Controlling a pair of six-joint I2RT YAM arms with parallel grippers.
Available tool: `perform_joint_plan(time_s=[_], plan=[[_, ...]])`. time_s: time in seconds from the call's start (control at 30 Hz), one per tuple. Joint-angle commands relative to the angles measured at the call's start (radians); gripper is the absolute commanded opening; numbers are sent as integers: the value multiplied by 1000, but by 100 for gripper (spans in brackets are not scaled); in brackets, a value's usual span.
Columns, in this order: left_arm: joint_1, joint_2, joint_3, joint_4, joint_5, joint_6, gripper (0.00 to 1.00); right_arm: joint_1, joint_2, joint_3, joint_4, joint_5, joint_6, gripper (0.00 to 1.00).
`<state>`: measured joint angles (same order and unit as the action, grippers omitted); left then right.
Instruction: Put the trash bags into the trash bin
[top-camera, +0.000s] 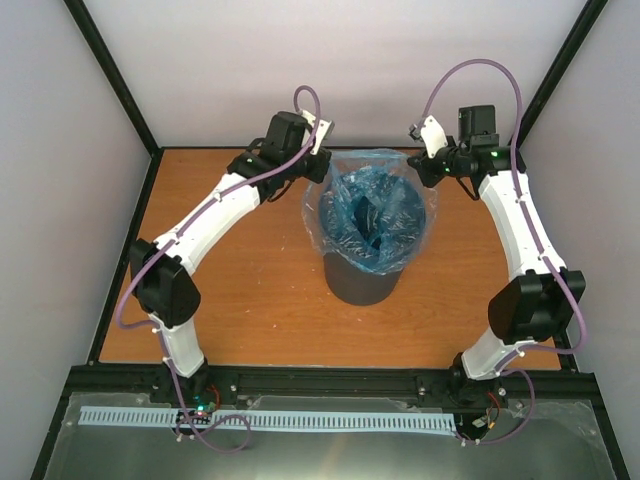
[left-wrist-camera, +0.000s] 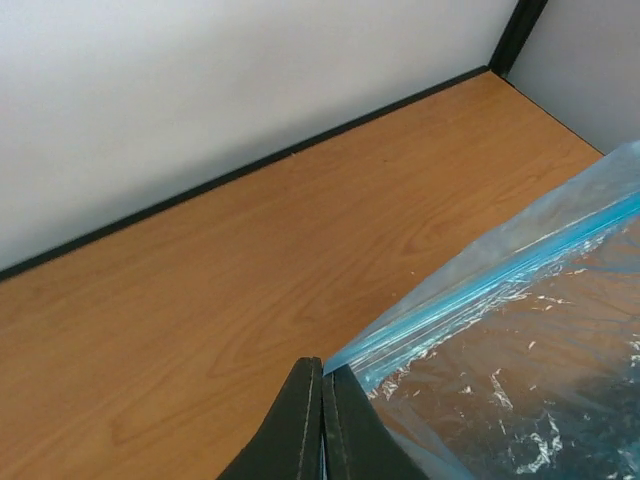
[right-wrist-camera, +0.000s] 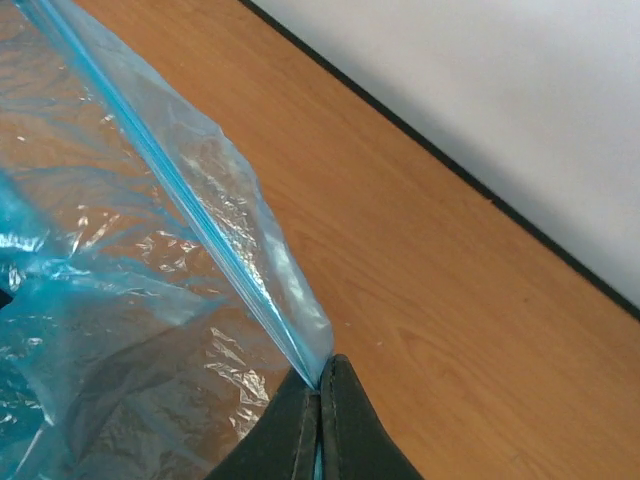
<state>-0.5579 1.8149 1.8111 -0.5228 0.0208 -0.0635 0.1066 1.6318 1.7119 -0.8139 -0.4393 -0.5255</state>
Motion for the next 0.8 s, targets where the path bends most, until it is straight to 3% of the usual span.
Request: perform_joint_plan(time_s=[0.0,0.3,0.33,0.43,0.53,0.67,0.77], plan=[[46,-35,-49,-54,14,-94,1,-42,-23,-39,-22,-37,58,3],[47,-192,-239,-69,-25,-145,9,-86,-66,-124,-45,-31,146,4],[47,-210,-240,-75,-43,-146,14,-96,-81,-113,-54,-33,156,6],[49,-268,-235,-80,-87,-146,40,-111,-148,-91,-61,-16,185,17],[50,-319,-232,-101,-104,-158,64,-111,-215,-95,-72,23,197,35],[52,-411,-327,-53,-93,-207,76,-113,-275,-136,-75,56,209,51],[56,-490,-411,-2,-43,-258,81,-118,-316,-180,-68,40,233,56]])
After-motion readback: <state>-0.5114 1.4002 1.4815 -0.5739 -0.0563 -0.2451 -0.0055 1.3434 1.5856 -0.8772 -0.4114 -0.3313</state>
